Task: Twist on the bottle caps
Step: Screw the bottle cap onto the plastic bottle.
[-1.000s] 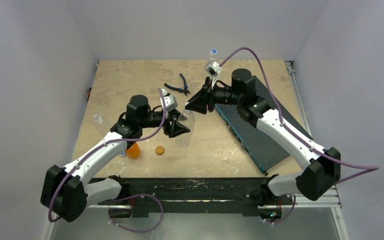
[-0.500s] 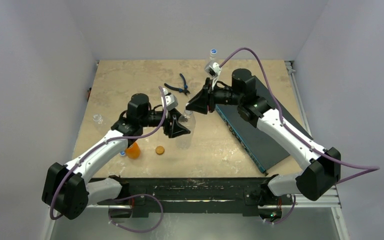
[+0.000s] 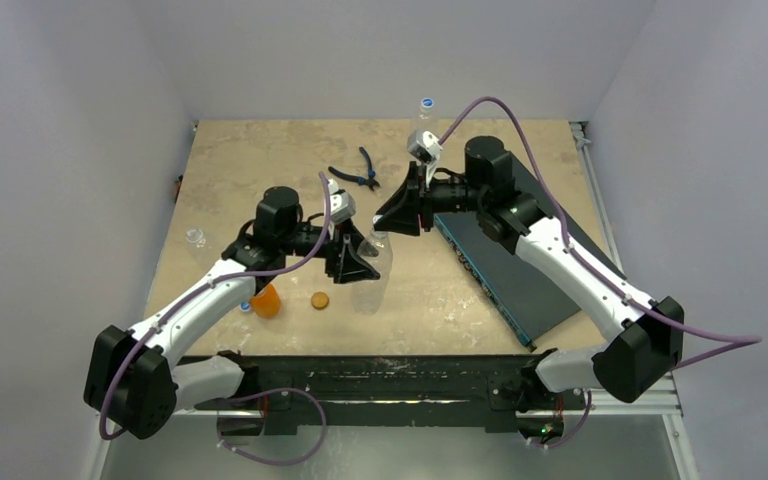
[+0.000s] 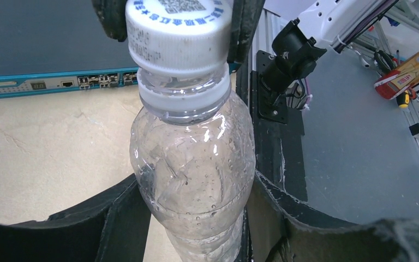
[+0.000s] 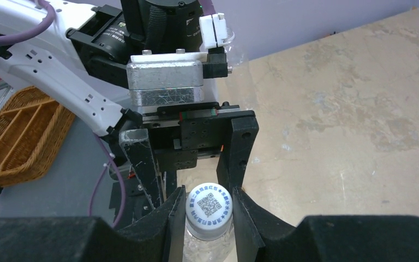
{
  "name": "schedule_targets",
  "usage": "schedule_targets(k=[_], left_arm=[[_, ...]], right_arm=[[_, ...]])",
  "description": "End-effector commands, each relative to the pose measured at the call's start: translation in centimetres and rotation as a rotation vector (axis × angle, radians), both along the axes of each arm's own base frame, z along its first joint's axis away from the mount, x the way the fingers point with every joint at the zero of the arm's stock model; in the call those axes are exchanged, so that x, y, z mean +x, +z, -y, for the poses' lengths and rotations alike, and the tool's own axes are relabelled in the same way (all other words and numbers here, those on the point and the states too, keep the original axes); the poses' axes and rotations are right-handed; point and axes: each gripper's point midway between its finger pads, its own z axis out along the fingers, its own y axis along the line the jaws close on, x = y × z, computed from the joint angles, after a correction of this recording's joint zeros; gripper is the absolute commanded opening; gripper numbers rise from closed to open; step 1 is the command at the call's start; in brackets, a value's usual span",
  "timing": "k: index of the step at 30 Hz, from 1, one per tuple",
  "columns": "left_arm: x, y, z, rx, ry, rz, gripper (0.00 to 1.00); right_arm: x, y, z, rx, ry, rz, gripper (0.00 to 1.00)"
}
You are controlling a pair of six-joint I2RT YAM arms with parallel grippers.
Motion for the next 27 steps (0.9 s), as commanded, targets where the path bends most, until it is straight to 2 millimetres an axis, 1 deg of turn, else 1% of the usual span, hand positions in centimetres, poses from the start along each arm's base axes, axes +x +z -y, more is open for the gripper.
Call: schedule_targets(k=[1, 4, 8, 11, 15, 20, 22, 23, 25, 27], left_arm=[[0.5, 4.8, 0.3, -0.081, -0.002, 0.138, 0.00], [2.1, 4.6, 0.0, -0.051, 0.081, 0.163, 0.00], [4.6, 4.5, -0.5, -0.011, 0.207, 0.217, 0.00], [6.7, 4.9, -1.1, -0.001, 0.316, 0.258, 0.00], [8.9, 5.8, -1.4, -0.007, 0.422, 0.301, 0.00], [11.5, 7.0, -1.5, -0.027, 0.584, 0.374, 0.00], [12.8, 7.2, -1.7, -0.023, 0.660, 0.388, 0.00], [13.4, 7.3, -1.7, -0.025, 0.691, 0.396, 0.00], [14.4, 7.6, -1.8, -0.034, 0.747, 0.413, 0.00], [15.1, 7.7, -1.6, -0.037, 0.768, 0.434, 0.00]], right_arm=[[-1.8, 1.5, -0.1, 0.020, 0.091, 0.021, 0.14], [-1.3, 0.7, -0.2, -0.005, 0.072, -0.011, 0.14], [-0.1, -0.9, -0.4, -0.067, -0.005, -0.057, 0.14], [0.9, -2.1, -0.6, -0.117, -0.068, -0.089, 0.13], [2.8, -3.5, -0.6, -0.184, -0.190, -0.131, 0.12], [4.2, -4.4, -0.9, -0.227, -0.292, -0.190, 0.11], [5.2, -4.8, -1.0, -0.253, -0.371, -0.220, 0.11], [5.7, -5.4, -0.9, -0.276, -0.407, -0.249, 0.10], [6.7, -5.9, -0.8, -0.304, -0.472, -0.269, 0.09], [7.2, -6.5, -0.9, -0.339, -0.523, -0.274, 0.09]])
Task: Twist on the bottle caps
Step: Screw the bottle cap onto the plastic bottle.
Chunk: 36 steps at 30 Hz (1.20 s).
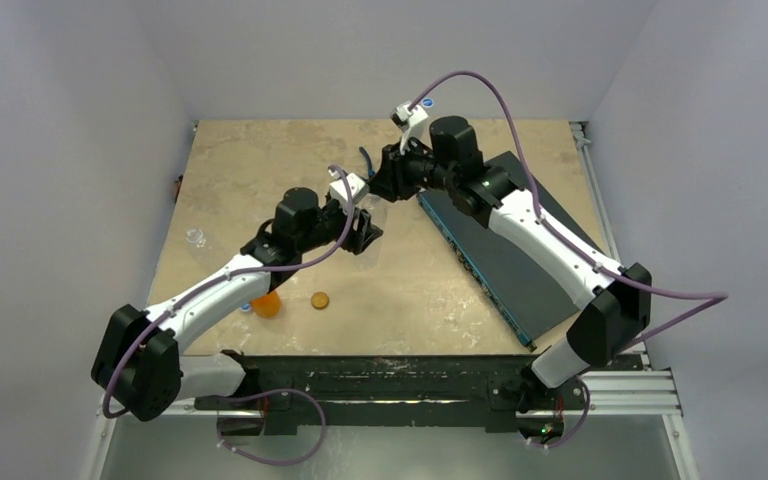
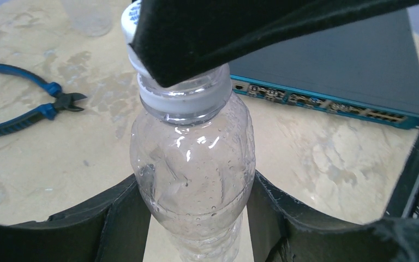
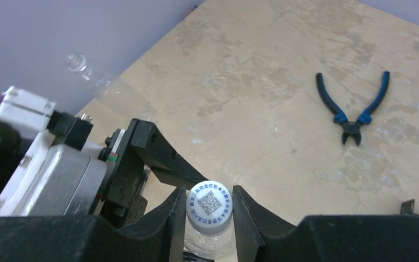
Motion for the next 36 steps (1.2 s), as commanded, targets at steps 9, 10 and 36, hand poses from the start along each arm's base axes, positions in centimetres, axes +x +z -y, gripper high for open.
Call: schedule_targets(k=[9, 10, 36], left_arm=[[7.7, 9.5, -0.1, -0.160, 0.295, 0.337, 0.00], [7.8, 9.4, 0.0, -0.160, 0.297, 0.336, 0.00], [6.5, 4.0, 0.3, -0.071, 0.232, 0.233, 0.00]], right_arm=[[1.4, -5.4, 0.6, -0.222, -0.372, -0.193, 0.09], [1.6, -5.3, 0.6, -0.214, -0.384, -0.192, 0.09], [2.1, 1.2, 1.0, -0.013, -0.451, -0.094, 0.37]])
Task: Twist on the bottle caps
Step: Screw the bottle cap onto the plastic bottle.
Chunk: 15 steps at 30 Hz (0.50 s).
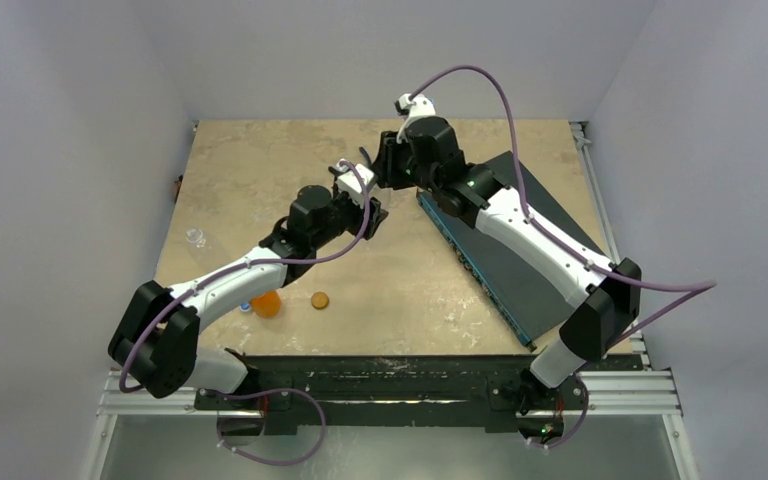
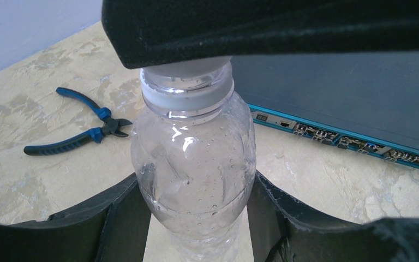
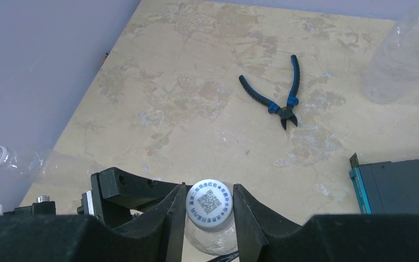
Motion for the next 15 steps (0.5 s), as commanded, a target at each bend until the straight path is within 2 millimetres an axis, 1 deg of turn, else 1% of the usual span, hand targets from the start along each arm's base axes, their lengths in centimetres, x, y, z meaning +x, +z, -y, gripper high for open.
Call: schedule_targets(k=[1, 5, 10, 13, 15], left_arm=[[1.3, 4.3, -0.1, -0.085, 0.033, 0.113, 0.00], [1.1, 3.9, -0.1, -0.080, 0.027, 0.103, 0.00], [1.1, 3.7, 0.0, -0.072, 0.018, 0.100, 0.00], [1.1, 3.6, 0.0, -0.071, 0.015, 0.098, 0.00], [1.0, 3.4, 0.1, -0.067, 0.011, 0.094, 0.00]], right_arm=[[-2.4, 1.1, -0.1, 0.038, 0.030, -0.033, 0.38], [-2.4, 1.5, 0.0, 0.043, 0.031, -0.027, 0.41], [-2.5, 1.8, -0.1, 0.049, 0.033, -0.022, 0.49], [-2.5, 2.1, 0.0, 0.052, 0.034, -0.017, 0.52], [-2.6, 2.4, 0.0, 0.056, 0.036, -0.011, 0.57]])
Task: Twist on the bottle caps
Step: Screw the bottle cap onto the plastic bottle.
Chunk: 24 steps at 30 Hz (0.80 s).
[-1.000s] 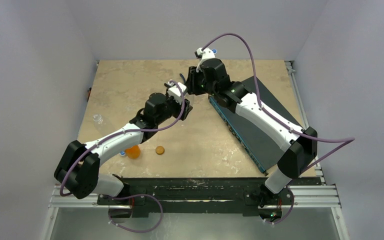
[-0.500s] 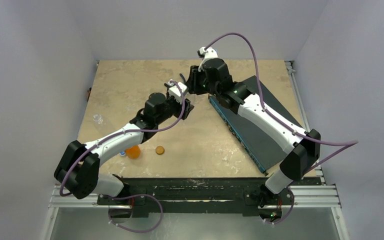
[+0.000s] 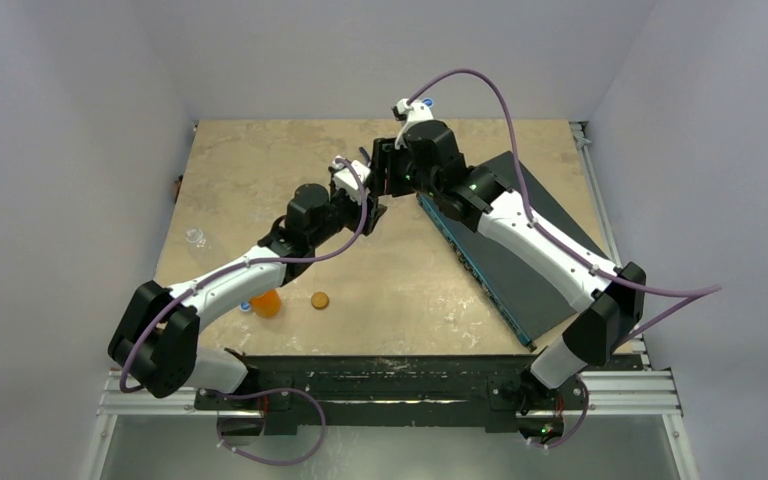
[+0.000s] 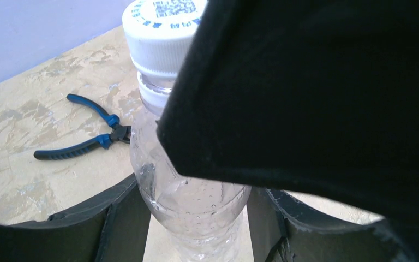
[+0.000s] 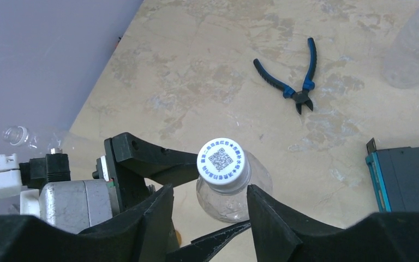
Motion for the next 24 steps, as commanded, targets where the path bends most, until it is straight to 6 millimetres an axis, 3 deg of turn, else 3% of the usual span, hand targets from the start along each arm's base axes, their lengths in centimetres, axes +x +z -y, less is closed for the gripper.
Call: schedule_targets(k=[1, 9, 13, 20, 24], left_arm=[[0.5, 2.7, 0.2, -0.047, 0.002, 0.069, 0.00], [-0.8, 2.8, 0.9, -0.039, -0.096, 0.039, 0.00], [-1.6, 2.6, 0.7, -0.053, -0.150, 0.007, 0.00], [-3.7, 2.8, 0.7, -0.056, -0.266, -0.017, 0.00], [-6.1, 3.3, 1.0, -0.069, -0.393, -0.035, 0.00]], right_arm=[[-0.9, 2.3, 0.3, 0.042, 0.010, 0.031, 0.60], [-2.0, 2.0, 2.0, 0.027, 0.059, 0.085, 0.89], [-3.6, 3.2, 2.6, 0.058, 0.171, 0.149, 0.96], [-5.2, 4.8, 3.8, 0.122, 0.368, 0.237, 0.97], [-5.5, 5.6, 4.6, 0.189, 0.499, 0.275, 0.86]])
